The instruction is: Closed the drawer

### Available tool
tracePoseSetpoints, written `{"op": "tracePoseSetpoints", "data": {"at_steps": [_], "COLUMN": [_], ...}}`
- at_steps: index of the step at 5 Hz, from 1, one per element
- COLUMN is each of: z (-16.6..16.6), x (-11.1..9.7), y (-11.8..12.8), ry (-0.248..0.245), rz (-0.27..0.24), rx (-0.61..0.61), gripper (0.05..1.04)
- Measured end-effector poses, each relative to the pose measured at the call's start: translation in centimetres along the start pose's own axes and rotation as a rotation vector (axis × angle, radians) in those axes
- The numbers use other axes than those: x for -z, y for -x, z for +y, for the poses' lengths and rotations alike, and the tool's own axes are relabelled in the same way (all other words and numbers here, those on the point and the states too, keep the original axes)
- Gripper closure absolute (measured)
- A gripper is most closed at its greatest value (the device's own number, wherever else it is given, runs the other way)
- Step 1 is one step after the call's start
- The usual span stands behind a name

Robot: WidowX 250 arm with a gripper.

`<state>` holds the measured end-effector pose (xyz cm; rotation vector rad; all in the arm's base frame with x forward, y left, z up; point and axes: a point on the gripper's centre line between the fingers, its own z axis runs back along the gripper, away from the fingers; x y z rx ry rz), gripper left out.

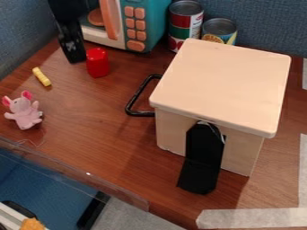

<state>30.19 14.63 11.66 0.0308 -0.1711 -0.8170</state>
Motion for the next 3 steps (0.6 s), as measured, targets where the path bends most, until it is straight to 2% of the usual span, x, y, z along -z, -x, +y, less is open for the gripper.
{"op": "tracePoseSetpoints", "data": {"at_steps": [1, 2, 3], "z": [0.1, -0.6, -0.8], "x": [-1.9, -3.1, -4.8], "y": [1.2, 1.4, 0.8], "ry": [-0.048, -0.029, 0.04], "rz": [0.042, 0.129, 0.177], "rx": [-0.058, -0.075, -0.064], "gripper": [0.085, 0.085, 0.085]}}
